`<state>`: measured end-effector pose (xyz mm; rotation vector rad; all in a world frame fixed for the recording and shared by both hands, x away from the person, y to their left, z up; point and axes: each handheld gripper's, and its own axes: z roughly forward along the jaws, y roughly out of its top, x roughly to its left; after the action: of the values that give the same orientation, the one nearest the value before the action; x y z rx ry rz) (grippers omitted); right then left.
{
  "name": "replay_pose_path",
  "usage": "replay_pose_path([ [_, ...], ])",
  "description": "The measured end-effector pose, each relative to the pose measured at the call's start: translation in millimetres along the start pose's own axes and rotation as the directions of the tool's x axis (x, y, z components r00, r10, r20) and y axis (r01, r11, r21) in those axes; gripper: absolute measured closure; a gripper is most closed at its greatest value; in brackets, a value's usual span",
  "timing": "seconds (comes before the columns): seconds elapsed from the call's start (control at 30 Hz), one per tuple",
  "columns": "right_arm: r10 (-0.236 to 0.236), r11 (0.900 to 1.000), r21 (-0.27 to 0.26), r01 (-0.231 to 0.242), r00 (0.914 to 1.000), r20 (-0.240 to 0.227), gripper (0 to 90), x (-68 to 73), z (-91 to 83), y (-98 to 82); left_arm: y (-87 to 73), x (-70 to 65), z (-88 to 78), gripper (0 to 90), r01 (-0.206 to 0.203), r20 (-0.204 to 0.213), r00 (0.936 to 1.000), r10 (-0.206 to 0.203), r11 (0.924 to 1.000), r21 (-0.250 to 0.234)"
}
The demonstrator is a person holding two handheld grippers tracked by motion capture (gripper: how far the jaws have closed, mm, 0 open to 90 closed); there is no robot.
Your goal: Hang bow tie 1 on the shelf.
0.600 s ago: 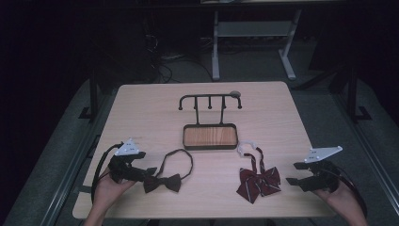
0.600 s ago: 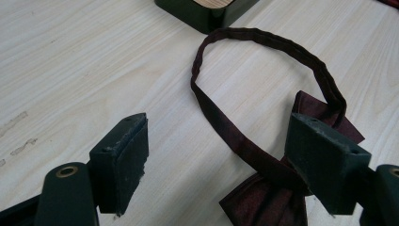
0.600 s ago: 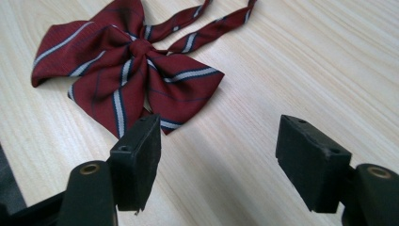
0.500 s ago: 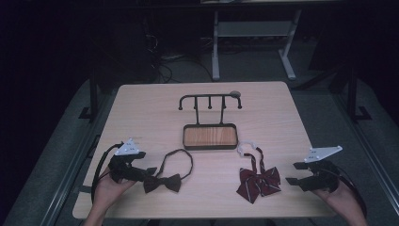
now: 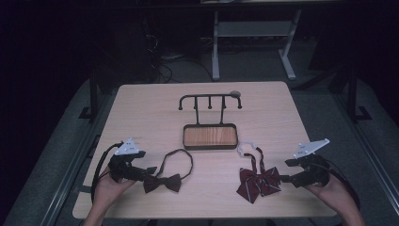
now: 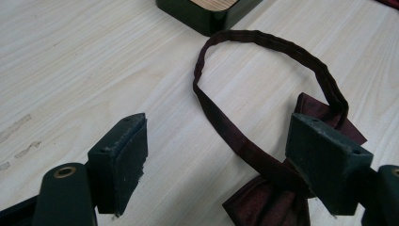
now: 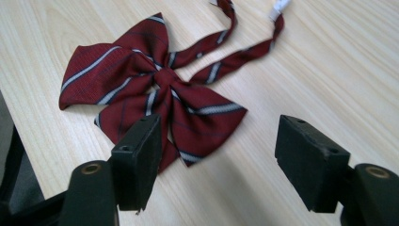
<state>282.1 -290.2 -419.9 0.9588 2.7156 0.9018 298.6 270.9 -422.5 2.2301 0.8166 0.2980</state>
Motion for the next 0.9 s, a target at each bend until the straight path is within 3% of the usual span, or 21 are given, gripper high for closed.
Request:
replay_pose_path([
  [0.4,-0.059,0.997,0.047,0.059,0.9982,0.001,33.4,-0.6,2.3,31.6,-0.5,1.5,-4.1,21.2,0.000,0.002,1.0000,0.000,0.9997,-0.024],
  [0.73,-0.132,0.986,0.099,0.134,0.9909,-0.023,38.3,-2.3,16.2,60.8,-0.1,0.7,-2.5,21.2,-0.008,0.012,0.9999,0.008,0.9998,-0.019],
  [0.9,-0.141,0.983,0.111,0.145,0.9893,-0.036,40.4,-7.4,21.5,72.3,0.2,0.6,-4.8,21.4,0.003,0.015,0.9999,-0.002,0.9995,-0.032],
])
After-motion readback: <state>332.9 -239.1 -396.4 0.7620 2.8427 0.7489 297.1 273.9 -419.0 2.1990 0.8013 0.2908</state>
